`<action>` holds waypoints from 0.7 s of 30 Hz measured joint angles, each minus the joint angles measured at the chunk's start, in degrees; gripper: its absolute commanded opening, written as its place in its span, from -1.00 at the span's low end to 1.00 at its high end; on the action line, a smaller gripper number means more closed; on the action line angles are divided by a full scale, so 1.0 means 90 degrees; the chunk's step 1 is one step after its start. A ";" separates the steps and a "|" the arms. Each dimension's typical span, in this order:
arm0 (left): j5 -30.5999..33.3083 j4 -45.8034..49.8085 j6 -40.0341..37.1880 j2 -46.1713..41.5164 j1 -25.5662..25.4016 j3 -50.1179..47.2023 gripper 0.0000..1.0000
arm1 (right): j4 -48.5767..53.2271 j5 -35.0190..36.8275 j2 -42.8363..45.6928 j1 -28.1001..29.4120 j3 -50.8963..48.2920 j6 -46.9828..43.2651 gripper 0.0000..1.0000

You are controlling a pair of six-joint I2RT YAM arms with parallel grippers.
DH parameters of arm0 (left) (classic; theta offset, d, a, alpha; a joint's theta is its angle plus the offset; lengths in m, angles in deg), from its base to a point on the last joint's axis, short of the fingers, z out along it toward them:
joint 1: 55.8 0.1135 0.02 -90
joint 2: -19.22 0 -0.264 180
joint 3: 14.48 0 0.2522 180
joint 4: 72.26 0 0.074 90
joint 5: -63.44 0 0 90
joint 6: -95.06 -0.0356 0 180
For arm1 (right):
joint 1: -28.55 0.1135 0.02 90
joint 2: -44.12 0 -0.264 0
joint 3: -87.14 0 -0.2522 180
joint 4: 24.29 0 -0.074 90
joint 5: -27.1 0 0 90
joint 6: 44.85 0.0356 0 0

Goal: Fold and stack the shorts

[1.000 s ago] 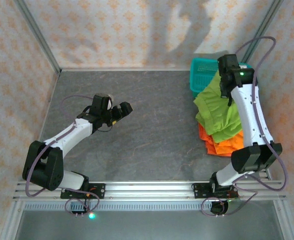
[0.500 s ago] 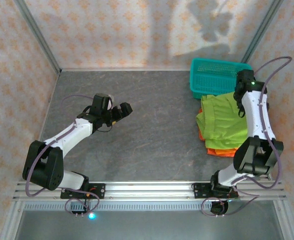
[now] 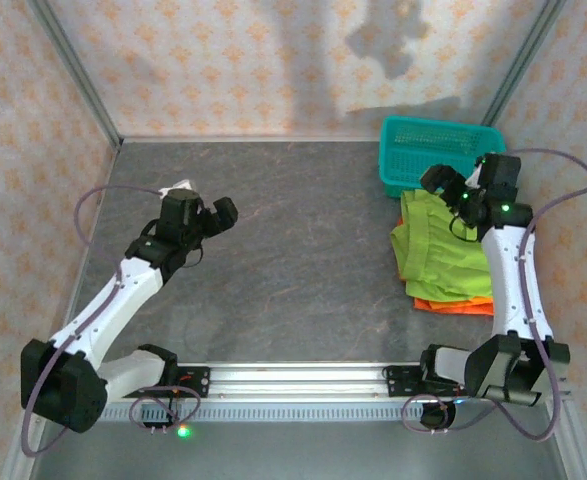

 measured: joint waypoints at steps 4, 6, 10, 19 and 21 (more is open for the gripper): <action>0.1212 -0.0296 -0.0466 -0.0665 0.0000 -0.0488 1.00 | -0.0940 0.0253 0.0442 0.0010 -0.1173 0.0005 0.99; 0.1953 -0.0682 -0.0738 -0.0930 0.0000 -0.0964 1.00 | -0.1547 0.0529 0.0770 0.0010 -0.1809 -0.0032 0.99; 0.3111 -0.1515 -0.1350 -0.0969 0.0000 -0.1904 1.00 | -0.2671 0.1134 0.1032 0.0010 -0.2764 -0.0228 0.99; 0.4473 -0.3706 -0.2174 0.0435 0.0143 -0.2616 1.00 | -0.4697 0.2436 -0.0296 0.0542 -0.3691 -0.1413 0.99; 0.4532 -0.4080 -0.2283 0.0753 0.0185 -0.2659 0.99 | -0.5224 0.2506 -0.0527 0.0656 -0.3912 -0.1605 0.99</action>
